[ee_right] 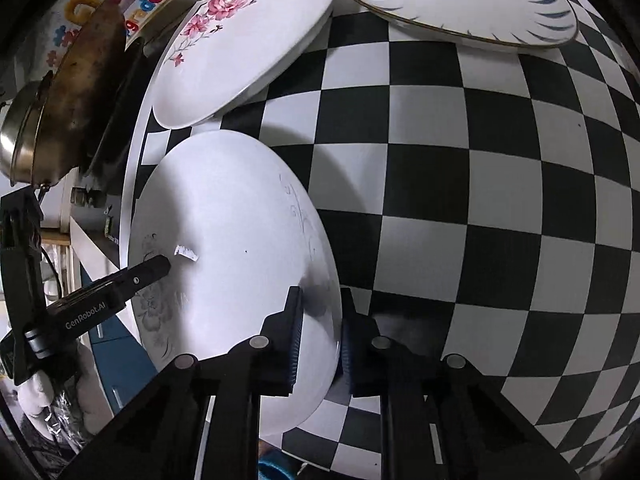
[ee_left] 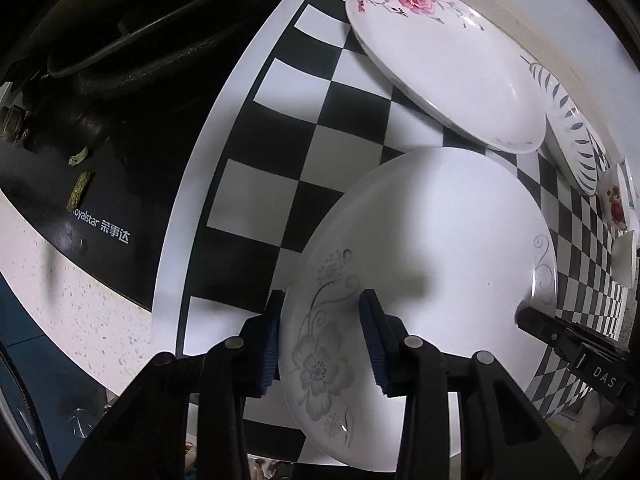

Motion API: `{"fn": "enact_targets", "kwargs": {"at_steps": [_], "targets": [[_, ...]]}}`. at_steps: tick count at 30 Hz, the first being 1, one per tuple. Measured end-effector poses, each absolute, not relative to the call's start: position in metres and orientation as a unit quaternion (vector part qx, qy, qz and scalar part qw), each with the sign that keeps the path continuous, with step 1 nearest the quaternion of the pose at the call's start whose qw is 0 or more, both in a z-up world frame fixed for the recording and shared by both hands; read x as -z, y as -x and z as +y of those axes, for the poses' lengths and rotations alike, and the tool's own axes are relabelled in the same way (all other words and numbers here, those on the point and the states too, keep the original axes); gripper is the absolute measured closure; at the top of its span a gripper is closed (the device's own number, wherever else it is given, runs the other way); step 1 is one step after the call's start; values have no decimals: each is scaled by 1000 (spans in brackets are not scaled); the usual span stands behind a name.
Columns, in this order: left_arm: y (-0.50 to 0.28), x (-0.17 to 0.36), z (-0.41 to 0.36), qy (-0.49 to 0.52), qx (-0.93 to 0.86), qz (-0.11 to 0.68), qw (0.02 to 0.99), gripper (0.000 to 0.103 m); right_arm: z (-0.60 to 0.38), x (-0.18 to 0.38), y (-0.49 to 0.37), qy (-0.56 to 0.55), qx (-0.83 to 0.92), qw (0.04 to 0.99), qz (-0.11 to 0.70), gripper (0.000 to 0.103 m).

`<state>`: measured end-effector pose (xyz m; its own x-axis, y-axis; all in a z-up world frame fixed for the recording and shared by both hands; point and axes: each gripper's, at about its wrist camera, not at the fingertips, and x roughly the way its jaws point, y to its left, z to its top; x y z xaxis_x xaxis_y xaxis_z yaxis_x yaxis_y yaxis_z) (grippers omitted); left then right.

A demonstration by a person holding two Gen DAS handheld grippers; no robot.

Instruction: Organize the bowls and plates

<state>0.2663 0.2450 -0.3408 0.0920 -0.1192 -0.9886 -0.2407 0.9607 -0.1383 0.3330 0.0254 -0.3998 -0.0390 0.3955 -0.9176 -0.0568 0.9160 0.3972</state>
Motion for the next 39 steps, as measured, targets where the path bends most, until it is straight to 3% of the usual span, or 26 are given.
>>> {"fn": "enact_targets", "kwargs": {"at_steps": [9, 21, 39], "targets": [[-272, 313, 212, 115, -13, 658, 744, 69, 1, 378, -328, -121, -148, 702, 686, 84], [-289, 288, 116, 72, 42, 647, 758, 69, -122, 321, -321, -126, -121, 740, 649, 84], [-310, 313, 13, 24, 72, 677, 732, 69, -233, 346, -318, -138, -94, 739, 652, 84]]}}
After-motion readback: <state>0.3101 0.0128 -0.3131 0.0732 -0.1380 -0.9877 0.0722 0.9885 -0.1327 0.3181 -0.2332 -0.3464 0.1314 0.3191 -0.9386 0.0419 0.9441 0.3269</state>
